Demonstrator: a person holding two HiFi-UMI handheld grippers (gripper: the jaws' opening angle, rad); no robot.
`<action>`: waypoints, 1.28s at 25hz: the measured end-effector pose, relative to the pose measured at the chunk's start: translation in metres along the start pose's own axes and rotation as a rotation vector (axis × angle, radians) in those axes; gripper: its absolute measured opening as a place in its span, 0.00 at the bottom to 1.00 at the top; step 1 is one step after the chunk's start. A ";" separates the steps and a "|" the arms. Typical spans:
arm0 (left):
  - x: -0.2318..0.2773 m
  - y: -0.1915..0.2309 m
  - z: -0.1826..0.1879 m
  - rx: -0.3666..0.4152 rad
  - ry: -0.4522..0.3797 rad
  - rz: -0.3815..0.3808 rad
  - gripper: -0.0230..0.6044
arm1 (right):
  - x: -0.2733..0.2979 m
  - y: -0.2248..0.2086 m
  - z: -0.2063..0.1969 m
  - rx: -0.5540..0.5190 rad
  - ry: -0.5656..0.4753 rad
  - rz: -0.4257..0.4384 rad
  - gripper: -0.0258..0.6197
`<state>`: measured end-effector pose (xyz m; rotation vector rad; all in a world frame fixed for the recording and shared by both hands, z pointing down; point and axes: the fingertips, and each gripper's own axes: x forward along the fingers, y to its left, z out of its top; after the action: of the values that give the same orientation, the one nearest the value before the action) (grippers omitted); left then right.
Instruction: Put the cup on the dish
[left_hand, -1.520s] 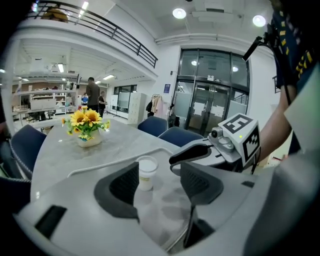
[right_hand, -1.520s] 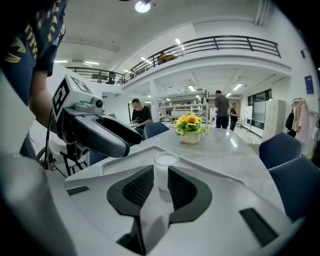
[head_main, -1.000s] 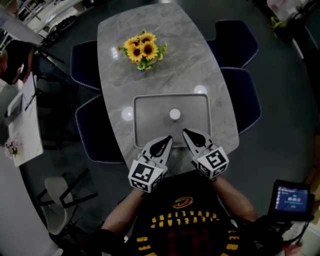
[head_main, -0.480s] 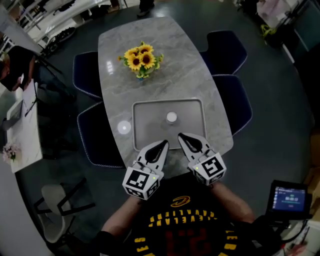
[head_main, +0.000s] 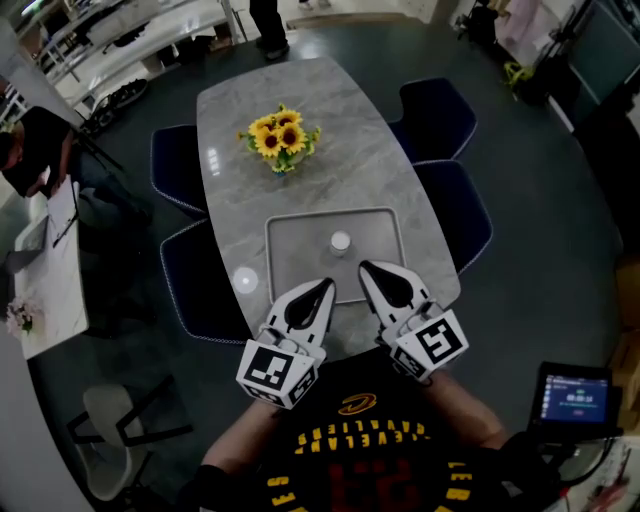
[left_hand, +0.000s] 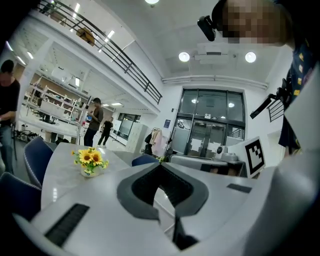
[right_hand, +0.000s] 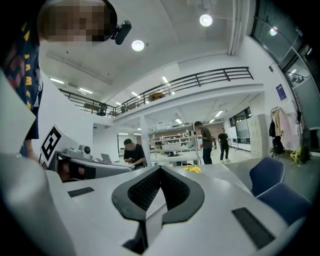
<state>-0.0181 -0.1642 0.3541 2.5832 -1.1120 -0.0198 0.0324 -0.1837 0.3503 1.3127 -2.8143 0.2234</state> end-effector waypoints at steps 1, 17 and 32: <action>-0.002 -0.001 0.001 0.008 0.001 0.002 0.04 | -0.001 0.006 0.001 0.004 0.000 0.001 0.05; -0.051 -0.038 0.000 0.111 -0.011 -0.067 0.04 | -0.028 0.060 -0.003 -0.114 -0.060 -0.046 0.05; -0.078 -0.072 0.016 0.075 -0.019 -0.078 0.04 | -0.065 0.089 0.018 -0.138 0.013 -0.065 0.05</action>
<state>-0.0241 -0.0674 0.3079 2.6968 -1.0363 -0.0215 0.0073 -0.0803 0.3160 1.3640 -2.7150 0.0350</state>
